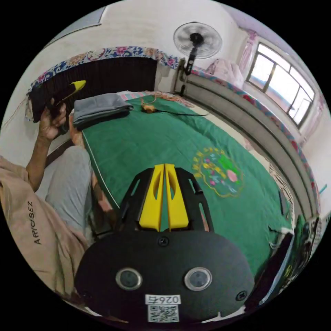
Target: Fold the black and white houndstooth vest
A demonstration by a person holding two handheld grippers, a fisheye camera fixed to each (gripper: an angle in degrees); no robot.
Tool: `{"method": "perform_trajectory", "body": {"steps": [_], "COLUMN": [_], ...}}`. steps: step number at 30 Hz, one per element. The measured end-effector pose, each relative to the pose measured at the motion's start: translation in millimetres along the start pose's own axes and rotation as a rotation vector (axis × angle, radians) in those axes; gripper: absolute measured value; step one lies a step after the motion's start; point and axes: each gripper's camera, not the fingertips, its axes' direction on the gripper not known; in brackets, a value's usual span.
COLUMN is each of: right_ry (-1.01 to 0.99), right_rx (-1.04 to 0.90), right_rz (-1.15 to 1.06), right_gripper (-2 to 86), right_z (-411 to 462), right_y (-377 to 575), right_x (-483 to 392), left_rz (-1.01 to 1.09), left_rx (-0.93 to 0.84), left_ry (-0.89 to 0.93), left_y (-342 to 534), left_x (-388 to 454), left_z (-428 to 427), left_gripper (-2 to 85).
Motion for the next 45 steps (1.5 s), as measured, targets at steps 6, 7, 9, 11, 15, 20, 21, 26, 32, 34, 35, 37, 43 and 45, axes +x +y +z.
{"method": "perform_trajectory", "body": {"steps": [6, 7, 9, 11, 15, 20, 21, 26, 32, 34, 35, 37, 43, 45], "right_ry": [0.503, 0.550, 0.686, 0.725, 0.762, 0.665, 0.640, 0.466, 0.644, 0.754, 0.784, 0.773, 0.679, 0.662], "right_rx": [0.201, 0.212, 0.277, 0.339, 0.490, 0.639, 0.657, 0.708, 0.519, 0.473, 0.442, 0.411, 0.445, 0.464], "right_rz": [0.419, 0.469, 0.671, 0.807, 1.034, 1.183, 1.209, 1.252, 1.099, 1.012, 0.991, 0.990, 1.053, 1.059], "right_gripper": [-0.9, -0.8, -0.3, 1.1, 7.2, 12.8, 14.7, 19.5, 8.2, 7.2, 7.8, 9.9, 13.5, 14.4], "right_z": [-202, -221, -295, -348, -444, -509, -521, -550, -581, -590, -595, -602, -615, -616], "right_y": [195, 214, 292, 348, 460, 561, 580, 630, 614, 601, 596, 595, 619, 625], "right_x": [136, 150, 203, 242, 326, 424, 448, 530, 549, 542, 544, 554, 581, 587], "left_rz": [0.271, 0.303, 0.335, 0.323, 0.235, 0.120, 0.119, 0.058, -0.054, 0.037, 0.072, 0.099, -0.051, -0.015], "left_rx": [-0.114, -0.130, -0.161, -0.209, -0.233, -0.370, -0.384, -0.422, -0.501, -0.505, -0.515, -0.490, -0.199, -0.307], "left_ry": [0.309, 0.364, 0.461, 0.596, 0.712, 0.761, 0.748, 0.623, 0.828, 0.777, 0.749, 0.646, 0.424, 0.495], "left_y": [-84, -100, -125, -156, -197, -237, -239, -259, -279, -284, -287, -292, -285, -285], "left_x": [148, 180, 228, 289, 369, 470, 480, 542, 574, 591, 601, 609, 591, 594], "left_z": [218, 265, 339, 438, 580, 752, 766, 869, 944, 956, 963, 965, 961, 988], "left_gripper": [-0.4, 0.1, 2.3, 7.7, 13.4, 16.0, 16.3, 27.2, 9.7, 13.7, 14.8, 13.7, 16.6, 21.5]}}
